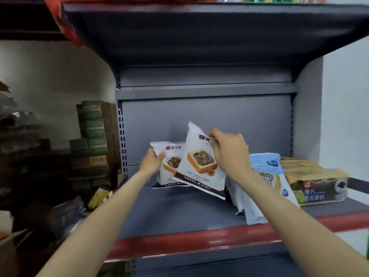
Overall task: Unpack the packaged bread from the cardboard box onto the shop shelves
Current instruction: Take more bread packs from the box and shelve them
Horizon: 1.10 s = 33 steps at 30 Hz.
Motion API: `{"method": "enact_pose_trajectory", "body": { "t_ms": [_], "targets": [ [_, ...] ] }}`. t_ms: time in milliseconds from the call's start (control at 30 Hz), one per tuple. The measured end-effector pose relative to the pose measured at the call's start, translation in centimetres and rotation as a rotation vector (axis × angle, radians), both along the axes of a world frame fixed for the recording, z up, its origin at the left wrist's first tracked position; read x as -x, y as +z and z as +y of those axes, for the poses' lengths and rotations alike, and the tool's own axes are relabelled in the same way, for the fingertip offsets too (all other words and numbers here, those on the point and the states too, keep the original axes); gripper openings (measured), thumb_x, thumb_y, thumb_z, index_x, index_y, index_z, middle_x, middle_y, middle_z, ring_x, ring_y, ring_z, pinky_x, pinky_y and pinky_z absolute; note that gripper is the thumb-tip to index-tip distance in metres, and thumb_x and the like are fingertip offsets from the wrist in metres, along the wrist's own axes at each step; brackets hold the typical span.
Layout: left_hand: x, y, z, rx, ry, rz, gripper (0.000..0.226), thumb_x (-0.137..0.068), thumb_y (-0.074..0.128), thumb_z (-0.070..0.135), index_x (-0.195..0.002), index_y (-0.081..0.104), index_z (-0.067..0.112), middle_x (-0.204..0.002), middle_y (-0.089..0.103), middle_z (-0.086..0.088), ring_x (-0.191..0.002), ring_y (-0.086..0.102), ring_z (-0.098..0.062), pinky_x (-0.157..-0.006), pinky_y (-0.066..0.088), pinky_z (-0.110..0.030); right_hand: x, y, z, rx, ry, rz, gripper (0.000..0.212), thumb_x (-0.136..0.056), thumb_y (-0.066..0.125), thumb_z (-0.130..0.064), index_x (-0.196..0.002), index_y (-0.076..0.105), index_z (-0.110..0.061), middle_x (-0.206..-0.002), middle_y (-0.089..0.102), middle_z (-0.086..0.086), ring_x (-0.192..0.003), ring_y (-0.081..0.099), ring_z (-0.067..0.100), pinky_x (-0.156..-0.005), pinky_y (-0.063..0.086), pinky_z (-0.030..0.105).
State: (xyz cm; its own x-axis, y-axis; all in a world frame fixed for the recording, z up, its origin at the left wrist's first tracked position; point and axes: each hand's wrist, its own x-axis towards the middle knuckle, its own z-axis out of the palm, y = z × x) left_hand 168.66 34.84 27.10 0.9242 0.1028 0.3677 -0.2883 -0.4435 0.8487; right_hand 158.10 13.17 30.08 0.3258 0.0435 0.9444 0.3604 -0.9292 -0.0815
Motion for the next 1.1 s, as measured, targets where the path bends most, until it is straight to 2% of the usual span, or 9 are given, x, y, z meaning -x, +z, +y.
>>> {"method": "enact_pose_trajectory", "body": {
  "t_ms": [200, 367, 467, 567, 700, 767, 900, 1000, 1100],
  "targets": [
    [-7.6, -4.3, -0.2, -0.045, -0.062, 0.096, 0.056, -0.079, 0.054, 0.046, -0.125, 0.050, 0.013, -0.124, 0.061, -0.009, -0.111, 0.059, -0.030, -0.092, 0.050, -0.047, -5.4, -3.2, 2.1, 0.181, -0.182, 0.157, 0.032, -0.066, 0.064, 0.004, -0.085, 0.060, -0.020, -0.064, 0.065, 0.000, -0.063, 0.060, 0.027, -0.067, 0.036, 0.032],
    [-7.0, -3.7, -0.9, -0.057, 0.036, 0.073, 0.022, -0.094, 0.050, 0.023, -0.104, 0.053, 0.004, -0.103, 0.063, -0.012, -0.096, 0.059, -0.029, -0.076, 0.046, -0.034, -8.5, -3.5, 3.8, 0.183, -0.089, 0.248, 0.024, -0.077, 0.059, -0.001, -0.092, 0.061, -0.019, -0.071, 0.065, 0.002, -0.076, 0.060, 0.028, -0.079, 0.036, 0.036],
    [-7.3, -3.6, 0.0, -0.112, 0.102, 0.048, 0.027, -0.095, 0.048, 0.023, -0.113, 0.053, 0.004, -0.116, 0.061, -0.014, -0.106, 0.057, -0.033, -0.085, 0.046, -0.036, -9.6, -4.1, 4.1, 0.217, -0.117, 0.371, 0.042, -0.079, 0.056, -0.002, -0.118, 0.054, -0.018, -0.101, 0.067, 0.008, -0.105, 0.056, 0.030, -0.101, 0.028, 0.040],
    [-6.1, -3.0, 0.8, -0.134, 0.136, 0.033, 0.038, -0.096, 0.048, 0.026, -0.128, 0.047, 0.006, -0.130, 0.054, -0.014, -0.118, 0.051, -0.032, -0.095, 0.040, -0.036, -9.3, -4.3, 4.1, 0.281, -0.203, 0.552, 0.071, -0.083, 0.056, -0.006, -0.145, 0.024, -0.018, -0.141, 0.038, 0.012, -0.138, 0.023, 0.028, -0.116, 0.004, 0.046],
    [-2.7, -1.8, 1.3, -0.209, 0.163, -0.044, 0.042, -0.093, 0.051, 0.030, -0.130, 0.044, 0.014, -0.133, 0.052, -0.008, -0.120, 0.050, -0.028, -0.097, 0.043, -0.041, -6.5, -4.5, 4.5, 0.279, -0.099, 0.564, 0.059, -0.090, 0.043, -0.026, -0.145, 0.025, -0.014, -0.154, 0.014, 0.012, -0.144, 0.006, 0.026, -0.117, 0.001, 0.042],
    [0.2, -1.1, 0.8, -0.284, 0.171, -0.099, 0.035, -0.092, 0.050, 0.029, -0.125, 0.048, 0.021, -0.127, 0.057, 0.001, -0.116, 0.053, -0.023, -0.091, 0.044, -0.037, -4.6, -5.1, 4.3, 0.226, -0.010, 0.529, 0.056, -0.089, 0.031, -0.033, -0.141, 0.036, -0.013, -0.154, 0.019, 0.010, -0.144, 0.012, 0.026, -0.115, 0.008, 0.039],
    [7.6, -1.1, -1.7, -0.416, 0.127, -0.187, 0.015, -0.090, 0.049, 0.031, -0.101, 0.057, 0.036, -0.106, 0.067, 0.016, -0.101, 0.058, -0.012, -0.077, 0.039, -0.029, 0.1, -6.5, 3.0, 0.099, 0.127, 0.375, 0.036, -0.089, 0.043, -0.021, -0.121, 0.058, -0.013, -0.128, 0.055, 0.007, -0.122, 0.045, 0.030, -0.099, 0.039, 0.039],
    [13.1, -2.7, -4.0, -0.476, 0.120, -0.309, 0.012, -0.090, 0.051, 0.036, -0.094, 0.062, 0.034, -0.091, 0.070, 0.017, -0.089, 0.062, -0.011, -0.076, 0.045, -0.030, 4.3, -8.0, 1.3, 0.075, 0.154, 0.320, 0.026, -0.091, 0.049, -0.020, -0.114, 0.061, -0.020, -0.109, 0.066, 0.000, -0.102, 0.057, 0.025, -0.079, 0.045, 0.036],
    [18.1, -5.3, -6.1, -0.528, 0.098, -0.495, 0.021, -0.092, 0.044, 0.043, -0.089, 0.062, 0.033, -0.080, 0.069, 0.016, -0.075, 0.063, -0.009, -0.062, 0.043, -0.026, 9.4, -9.9, -0.7, 0.014, 0.180, 0.244, 0.019, -0.088, 0.049, -0.026, -0.099, 0.064, -0.022, -0.084, 0.071, -0.006, -0.074, 0.065, 0.022, -0.058, 0.046, 0.031]
  ]
}}
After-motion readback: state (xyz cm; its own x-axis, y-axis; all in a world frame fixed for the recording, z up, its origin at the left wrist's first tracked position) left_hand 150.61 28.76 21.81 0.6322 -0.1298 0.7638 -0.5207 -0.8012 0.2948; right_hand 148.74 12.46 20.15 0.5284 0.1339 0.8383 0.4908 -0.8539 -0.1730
